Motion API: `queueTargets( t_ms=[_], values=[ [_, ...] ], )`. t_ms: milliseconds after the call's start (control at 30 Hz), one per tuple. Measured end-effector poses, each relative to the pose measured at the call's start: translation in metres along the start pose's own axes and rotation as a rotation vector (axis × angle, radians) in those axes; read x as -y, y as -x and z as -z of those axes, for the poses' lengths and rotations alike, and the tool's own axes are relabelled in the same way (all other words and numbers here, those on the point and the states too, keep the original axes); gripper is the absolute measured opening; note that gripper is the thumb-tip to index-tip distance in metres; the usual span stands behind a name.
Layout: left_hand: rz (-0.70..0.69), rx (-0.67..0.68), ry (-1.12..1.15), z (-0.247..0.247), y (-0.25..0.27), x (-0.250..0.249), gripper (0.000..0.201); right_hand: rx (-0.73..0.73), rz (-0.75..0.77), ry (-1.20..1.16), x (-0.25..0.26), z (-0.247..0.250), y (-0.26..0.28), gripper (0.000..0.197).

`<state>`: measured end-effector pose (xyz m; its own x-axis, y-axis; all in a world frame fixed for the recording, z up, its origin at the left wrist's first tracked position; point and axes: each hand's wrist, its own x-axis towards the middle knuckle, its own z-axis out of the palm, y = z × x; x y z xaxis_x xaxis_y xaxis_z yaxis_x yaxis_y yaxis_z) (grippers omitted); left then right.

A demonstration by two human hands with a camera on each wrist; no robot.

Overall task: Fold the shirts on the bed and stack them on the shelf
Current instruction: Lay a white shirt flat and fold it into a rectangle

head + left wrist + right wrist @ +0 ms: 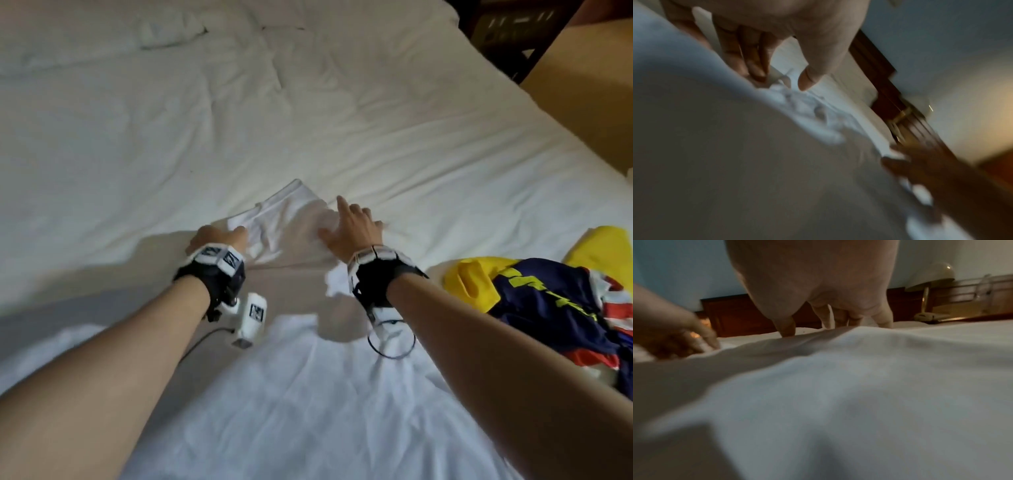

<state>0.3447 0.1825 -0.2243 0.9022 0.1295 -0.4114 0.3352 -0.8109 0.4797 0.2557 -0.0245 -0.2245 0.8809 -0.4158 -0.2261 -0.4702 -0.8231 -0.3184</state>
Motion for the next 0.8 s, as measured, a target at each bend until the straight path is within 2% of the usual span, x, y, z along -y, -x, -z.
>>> queueTargets(
  t_ms=[33, 100, 167, 200, 233, 333, 400, 467, 500, 567, 600, 667, 733, 800],
  values=[
    [0.014, 0.078, 0.098, 0.007, -0.009, -0.002, 0.036, 0.032, -0.048, -0.025, 0.004, 0.004, -0.013, 0.065],
    [0.039, 0.202, 0.144, 0.018, -0.021, -0.01, 0.017, 0.092, -0.098, -0.108, 0.008, 0.01, -0.033, 0.055],
    [0.063, 0.273, 0.143, 0.027, -0.027, -0.019, 0.018, 0.076, -0.081, -0.251, 0.007, 0.014, -0.047, 0.03],
    [0.064, 0.265, 0.155, 0.031, -0.027, -0.022, 0.02, 0.039, -0.064, -0.312, 0.005, 0.016, -0.051, 0.015],
    [0.036, 0.24, 0.172, 0.034, -0.03, -0.024, 0.02, -0.011, -0.045, -0.348, 0.003, 0.016, -0.054, 0.008],
    [-0.119, 0.136, 0.229, 0.034, -0.034, -0.015, 0.013, -0.114, -0.072, -0.275, 0.003, 0.011, -0.054, 0.015],
    [-0.22, 0.004, 0.071, 0.018, -0.033, -0.003, 0.024, -0.168, -0.063, -0.16, 0.012, 0.002, -0.035, 0.033],
    [-0.311, -0.151, -0.077, -0.001, -0.012, 0.009, 0.047, -0.139, 0.066, -0.138, 0.031, -0.011, 0.004, 0.053],
    [-0.386, -0.18, -0.082, -0.01, 0.006, 0.016, 0.056, -0.09, 0.18, -0.119, 0.038, -0.022, 0.028, 0.056],
    [-0.511, -0.091, -0.1, -0.028, 0.045, 0.038, 0.062, 0.047, 0.388, -0.055, 0.041, -0.045, 0.075, 0.058],
    [-0.535, -0.016, -0.139, -0.035, 0.066, 0.053, 0.062, 0.103, 0.431, -0.015, 0.035, -0.057, 0.09, 0.059],
    [-0.566, 0.08, -0.295, -0.045, 0.09, 0.085, 0.068, 0.116, 0.403, 0.037, 0.02, -0.074, 0.1, 0.06],
    [-0.551, 0.108, -0.483, -0.038, 0.089, 0.112, 0.076, 0.041, 0.32, 0.051, 0.023, -0.085, 0.11, 0.063],
    [-0.495, 0.111, -0.557, -0.02, 0.079, 0.135, 0.075, 0.039, 0.364, 0.043, 0.044, -0.093, 0.132, 0.064]
  ],
)
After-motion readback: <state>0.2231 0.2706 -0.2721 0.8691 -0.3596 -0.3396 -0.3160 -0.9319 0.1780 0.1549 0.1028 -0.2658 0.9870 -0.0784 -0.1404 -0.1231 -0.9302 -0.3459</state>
